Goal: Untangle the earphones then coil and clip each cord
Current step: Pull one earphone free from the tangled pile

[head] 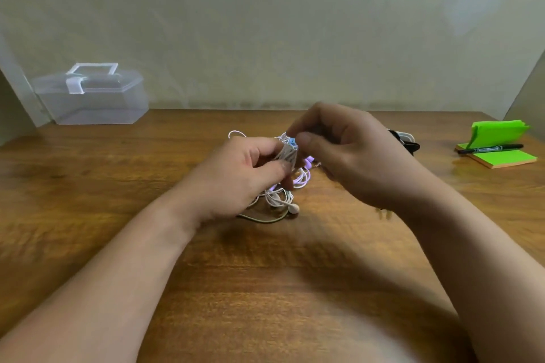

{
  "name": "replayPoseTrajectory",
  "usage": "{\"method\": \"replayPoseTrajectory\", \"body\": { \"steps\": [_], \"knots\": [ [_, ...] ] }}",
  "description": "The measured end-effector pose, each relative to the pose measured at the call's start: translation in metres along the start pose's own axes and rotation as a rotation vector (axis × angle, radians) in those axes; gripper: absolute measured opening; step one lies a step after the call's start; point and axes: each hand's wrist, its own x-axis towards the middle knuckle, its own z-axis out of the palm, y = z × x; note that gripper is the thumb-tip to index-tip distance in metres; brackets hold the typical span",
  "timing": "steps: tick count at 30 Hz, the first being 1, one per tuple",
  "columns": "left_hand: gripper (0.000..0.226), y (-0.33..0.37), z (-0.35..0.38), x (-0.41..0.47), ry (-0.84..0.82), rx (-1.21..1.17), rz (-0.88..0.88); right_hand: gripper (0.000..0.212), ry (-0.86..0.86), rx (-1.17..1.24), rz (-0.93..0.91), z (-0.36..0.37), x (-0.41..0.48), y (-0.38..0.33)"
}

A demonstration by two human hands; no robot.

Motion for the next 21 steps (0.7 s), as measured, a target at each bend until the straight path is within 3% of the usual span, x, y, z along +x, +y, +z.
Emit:
{"method": "replayPoseTrajectory", "body": {
  "steps": [3,6,9,13,18,21],
  "knots": [
    [0.021,0.001,-0.003,-0.003,-0.139,-0.208,-0.019,0.006,-0.021,0.180,0.002,-0.004,0.002,0.003],
    [0.025,-0.003,-0.003,-0.003,-0.184,-0.361,0.017,0.016,-0.020,0.388,0.032,-0.001,0.003,0.010],
    [0.024,-0.004,0.003,0.002,-0.091,-0.562,0.037,0.019,-0.015,0.560,0.112,0.014,0.004,0.015],
    [0.021,-0.005,0.007,0.008,0.076,-0.707,0.002,0.021,0.016,0.522,0.173,0.035,0.002,0.018],
    [0.029,-0.005,0.010,0.009,0.197,-0.708,-0.011,0.023,0.131,0.570,0.293,0.044,0.003,0.011],
    [0.028,-0.003,0.013,0.010,0.219,-0.684,0.003,0.017,0.063,0.760,0.373,0.043,0.002,0.007]
  ]
}}
